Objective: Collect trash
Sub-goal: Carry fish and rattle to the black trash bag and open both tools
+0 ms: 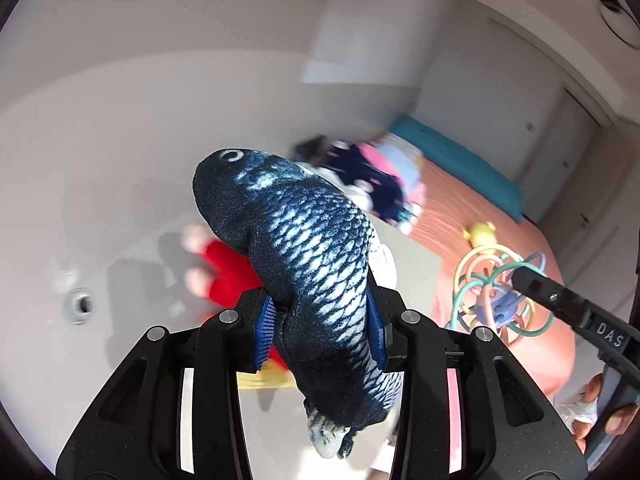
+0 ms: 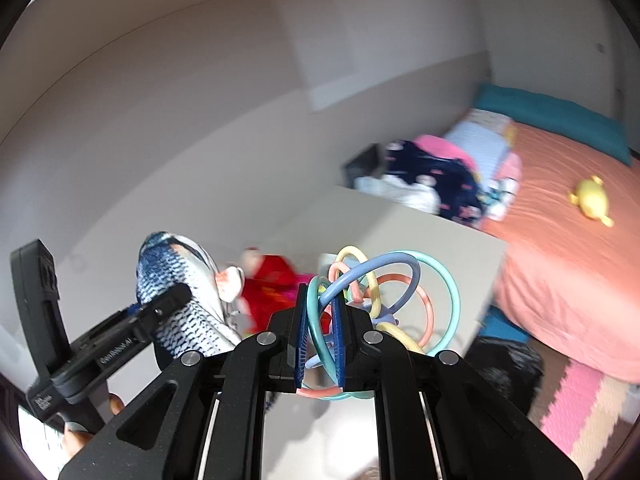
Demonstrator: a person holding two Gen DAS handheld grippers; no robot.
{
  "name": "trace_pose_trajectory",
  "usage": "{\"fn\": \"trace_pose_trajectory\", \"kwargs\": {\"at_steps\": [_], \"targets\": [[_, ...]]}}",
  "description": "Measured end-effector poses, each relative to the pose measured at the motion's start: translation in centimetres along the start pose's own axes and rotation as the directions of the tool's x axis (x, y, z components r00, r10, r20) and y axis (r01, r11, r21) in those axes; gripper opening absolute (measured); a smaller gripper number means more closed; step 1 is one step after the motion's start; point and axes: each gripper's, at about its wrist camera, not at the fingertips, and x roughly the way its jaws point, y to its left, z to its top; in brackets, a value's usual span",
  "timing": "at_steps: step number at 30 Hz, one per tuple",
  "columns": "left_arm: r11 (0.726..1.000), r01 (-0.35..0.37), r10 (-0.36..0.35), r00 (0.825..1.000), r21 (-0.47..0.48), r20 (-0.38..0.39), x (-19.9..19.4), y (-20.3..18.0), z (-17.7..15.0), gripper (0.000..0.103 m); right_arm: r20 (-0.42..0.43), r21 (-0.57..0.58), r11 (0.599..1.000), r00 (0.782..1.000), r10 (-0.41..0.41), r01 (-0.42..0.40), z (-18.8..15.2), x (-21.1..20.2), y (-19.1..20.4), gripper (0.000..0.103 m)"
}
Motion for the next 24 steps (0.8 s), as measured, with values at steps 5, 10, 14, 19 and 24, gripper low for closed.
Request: {"fn": "trace_pose_trajectory", "kwargs": {"at_steps": [5,10,14,19,24], "targets": [[0.99,0.082,-0.074,0.994,0.118,-0.075,4.5,-7.9,-0.7,0.039,-0.012,0.092,0.991,0.995,-0.096,0.096,-1.4,-1.7,-7.6,0.012],[0.964,0.168,-0.13,0.974,0.206,-0.188,8.9,-15.0,-3.6,0.039,-0.081,0.193,0.964,0.982,-0.169,0.182,-3.5,-1.7,-15.6,0.012],[0.948,0.203,-0.134,0.954,0.247,-0.268,13.4,-18.8,-5.6,0.039,-0.146,0.262,0.932,0.965,-0.217,0.249,-5.6,-0.9,-21.4,0.012],[0.927,0.215,-0.101,0.932,0.307,-0.347,18.1,-22.7,-8.3,0.038,-0.22,0.33,0.894,0.945,-0.24,0.304,-7.7,1.0,-27.3,0.012],[0.912,0.225,-0.074,0.913,0.344,-0.402,22.2,-25.4,-9.8,0.04,-0.278,0.387,0.859,0.931,-0.237,0.334,-9.2,3.0,-32.2,0.013]]}}
